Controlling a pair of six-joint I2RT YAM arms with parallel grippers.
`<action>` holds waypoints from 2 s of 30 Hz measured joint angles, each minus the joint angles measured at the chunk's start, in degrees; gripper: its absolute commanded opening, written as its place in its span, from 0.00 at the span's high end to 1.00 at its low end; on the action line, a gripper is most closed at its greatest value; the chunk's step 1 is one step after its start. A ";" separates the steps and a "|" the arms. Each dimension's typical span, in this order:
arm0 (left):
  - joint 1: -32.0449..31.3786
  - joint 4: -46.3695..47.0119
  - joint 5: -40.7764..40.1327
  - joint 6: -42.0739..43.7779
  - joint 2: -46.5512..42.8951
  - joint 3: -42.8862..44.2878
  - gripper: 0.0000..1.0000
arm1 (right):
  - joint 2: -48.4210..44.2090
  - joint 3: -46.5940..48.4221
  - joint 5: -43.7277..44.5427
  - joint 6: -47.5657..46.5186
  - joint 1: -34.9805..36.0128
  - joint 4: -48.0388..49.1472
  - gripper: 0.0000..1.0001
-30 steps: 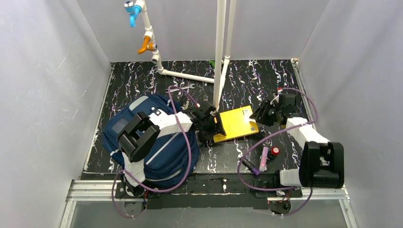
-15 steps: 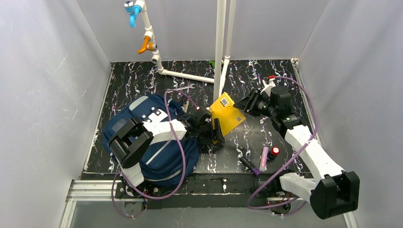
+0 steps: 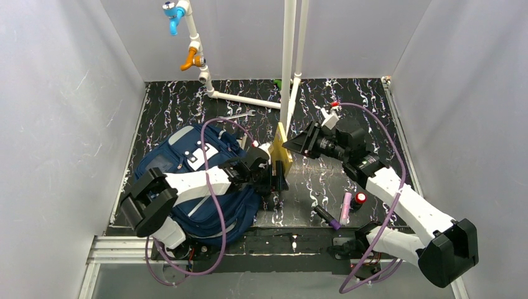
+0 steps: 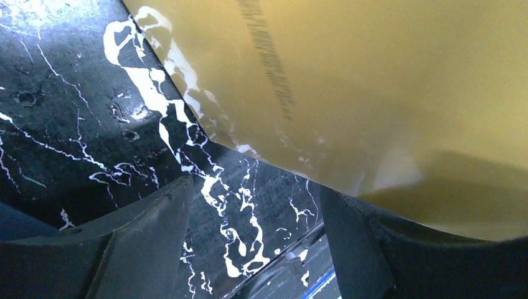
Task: Pack the student bag
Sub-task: Pick up the book from the center of the board.
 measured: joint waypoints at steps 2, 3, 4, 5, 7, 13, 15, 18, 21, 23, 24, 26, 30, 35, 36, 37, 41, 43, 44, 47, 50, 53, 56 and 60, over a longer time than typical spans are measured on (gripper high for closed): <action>-0.68 0.28 -1.11 1.22 -2.45 -0.96 0.27 | 0.74 0.00 0.11 1.05 1.77 1.16 0.55; -0.94 0.37 -1.55 1.68 -3.58 -1.31 0.26 | 1.53 0.00 0.15 1.99 2.58 2.34 0.55; -1.11 0.55 -1.99 2.29 -4.96 -1.77 0.26 | 1.64 0.00 0.11 2.14 3.08 2.56 0.55; -1.31 0.59 -2.56 2.82 -6.32 -2.12 0.26 | 2.03 0.00 0.13 2.56 3.54 3.15 0.55; -1.70 0.79 -3.93 3.78 -8.85 -2.69 0.25 | 2.51 0.00 0.15 3.45 4.07 3.96 0.55; -2.54 0.48 -7.63 6.67 -16.35 -2.78 0.24 | 2.75 -0.74 0.48 5.73 4.66 5.73 0.55; -2.58 0.48 -8.00 7.15 -17.88 -2.78 0.25 | 2.80 -1.22 0.33 6.64 4.72 6.69 0.55; -2.62 -0.37 -8.13 7.48 -20.22 -2.78 0.27 | 3.10 -1.88 0.04 7.91 4.94 8.39 0.55; -2.64 -1.29 -7.78 6.10 -22.43 -2.75 0.29 | 3.23 -1.99 0.07 8.31 5.11 9.01 0.54; -2.64 -1.79 -7.15 4.26 -24.52 -2.75 0.26 | 3.39 -1.99 0.00 8.46 5.18 9.09 0.54; -2.64 -2.25 -6.78 2.82 -26.18 -2.78 0.23 | 3.41 -1.99 -0.02 8.48 5.27 9.16 0.54; -2.60 -5.22 -7.26 -0.02 -29.55 -2.16 0.20 | 3.45 -2.01 -0.04 8.48 5.35 9.22 0.54; -0.07 -17.31 -9.40 -8.33 -32.94 5.11 0.21 | 3.54 -2.05 -0.17 8.46 5.35 9.40 0.54; 8.74 -28.02 -9.60 -16.61 -30.67 17.77 0.13 | 3.54 -2.47 -0.37 8.46 5.35 10.14 0.54; 9.88 -30.40 -9.55 -17.97 -28.94 20.70 0.12 | 3.54 -2.56 -0.39 8.46 5.35 10.32 0.54; 10.75 -33.70 -9.35 -19.43 -25.92 25.11 0.11 | 3.54 -2.62 -0.39 8.46 5.35 10.49 0.54; 11.41 -40.54 -8.59 -20.79 -12.79 39.12 0.11 | 3.54 -2.64 -0.42 8.44 5.40 10.60 0.54; 11.17 -42.75 -8.90 -20.74 -7.50 42.16 0.11 | 3.54 -2.69 -0.42 8.44 5.44 10.64 0.54; 11.02 -44.50 -9.27 -20.70 -4.96 43.17 0.11 | 3.54 -2.69 -0.42 8.44 5.49 10.69 0.54; 10.27 -49.33 -10.86 -20.65 0.57 44.37 0.14 | 3.54 -2.71 -0.35 8.44 5.73 10.73 0.54; 9.03 -52.59 -12.96 -20.57 3.54 44.48 0.15 | 3.54 -2.71 0.02 8.37 6.12 10.78 0.55; 7.72 -54.69 -15.65 -19.45 5.66 46.05 0.15 | 3.54 -2.71 0.44 8.15 6.99 10.84 0.55; 6.43 -56.30 -18.75 -17.14 7.26 48.48 0.21 | 3.54 -2.71 1.20 7.85 8.31 10.84 0.55; 4.92 -57.83 -22.32 -14.95 7.78 49.31 0.47 | 3.54 -2.71 2.36 6.97 10.40 10.80 0.50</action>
